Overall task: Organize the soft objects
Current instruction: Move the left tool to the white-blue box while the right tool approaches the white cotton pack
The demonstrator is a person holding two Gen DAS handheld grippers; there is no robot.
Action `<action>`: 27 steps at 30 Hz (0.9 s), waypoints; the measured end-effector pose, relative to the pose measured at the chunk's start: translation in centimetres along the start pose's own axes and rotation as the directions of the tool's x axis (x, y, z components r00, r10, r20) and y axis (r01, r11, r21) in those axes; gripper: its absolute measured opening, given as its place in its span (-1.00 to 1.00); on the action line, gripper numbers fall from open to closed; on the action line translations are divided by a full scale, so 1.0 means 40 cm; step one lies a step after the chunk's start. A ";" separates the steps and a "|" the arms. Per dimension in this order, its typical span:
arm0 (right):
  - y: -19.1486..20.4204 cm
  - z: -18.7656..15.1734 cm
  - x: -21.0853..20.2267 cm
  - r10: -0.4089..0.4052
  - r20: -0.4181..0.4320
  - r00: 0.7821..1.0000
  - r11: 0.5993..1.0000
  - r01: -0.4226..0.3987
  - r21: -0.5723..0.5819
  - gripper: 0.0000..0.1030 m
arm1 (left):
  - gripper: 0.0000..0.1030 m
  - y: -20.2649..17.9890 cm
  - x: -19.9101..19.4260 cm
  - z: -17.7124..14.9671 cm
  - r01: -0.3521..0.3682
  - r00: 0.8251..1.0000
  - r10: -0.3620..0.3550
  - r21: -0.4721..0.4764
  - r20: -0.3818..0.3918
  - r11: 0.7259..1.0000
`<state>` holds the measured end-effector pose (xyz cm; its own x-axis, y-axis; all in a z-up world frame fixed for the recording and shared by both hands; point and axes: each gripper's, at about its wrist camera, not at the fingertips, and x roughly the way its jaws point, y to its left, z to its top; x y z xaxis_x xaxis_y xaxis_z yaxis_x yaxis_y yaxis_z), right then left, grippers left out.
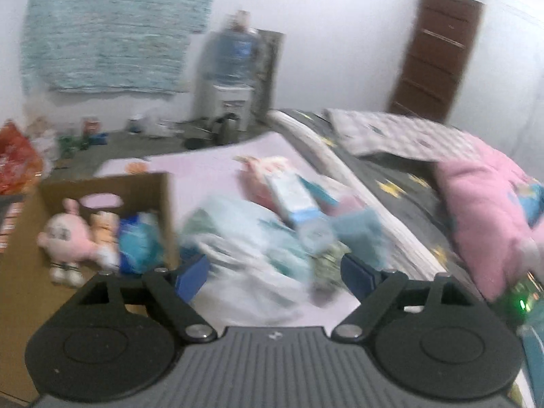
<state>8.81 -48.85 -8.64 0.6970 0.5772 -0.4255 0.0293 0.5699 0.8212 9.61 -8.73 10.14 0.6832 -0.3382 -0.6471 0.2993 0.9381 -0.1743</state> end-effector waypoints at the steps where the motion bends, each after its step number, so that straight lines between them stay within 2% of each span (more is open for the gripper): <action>1: -0.003 0.000 -0.008 -0.002 0.004 1.000 1.000 0.002 -0.002 0.33 | 0.67 -0.032 0.013 -0.015 0.015 1.000 -0.015 0.023 -0.011 1.000; 7: -0.020 0.003 -0.061 -0.038 0.027 0.999 0.999 0.038 -0.019 0.38 | 0.67 -0.167 0.104 -0.087 0.037 0.999 -0.036 0.129 -0.015 0.991; 11: -0.029 0.000 -0.088 -0.077 0.039 0.996 0.996 0.079 -0.036 0.41 | 0.68 -0.215 0.161 -0.121 0.041 0.999 -0.041 0.143 -0.006 0.989; 15: -0.035 0.006 -0.103 -0.110 0.036 0.993 0.992 0.111 -0.051 0.41 | 0.67 -0.226 0.214 -0.118 0.050 0.998 -0.044 0.131 -0.045 0.990; 19: -0.024 0.038 -0.110 -0.119 0.056 0.991 0.989 0.123 -0.080 0.41 | 0.68 -0.210 0.245 -0.048 0.051 0.997 -0.045 0.101 -0.059 0.994; 23: 0.000 0.088 -0.104 -0.100 0.097 0.990 0.990 0.109 -0.095 0.41 | 0.74 -0.169 0.317 0.068 0.072 0.990 -0.067 0.037 -0.125 0.997; 27: 0.014 0.152 -0.074 -0.065 0.117 0.991 0.994 0.075 -0.084 0.41 | 0.74 -0.149 0.430 0.172 0.030 0.982 -0.027 0.017 -0.187 0.999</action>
<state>11.13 -53.80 -4.61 0.7729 0.4664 -0.4302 0.0209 0.6589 0.7519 24.14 -20.65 5.17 0.5386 -0.3433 -0.7695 0.3316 0.9259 -0.1810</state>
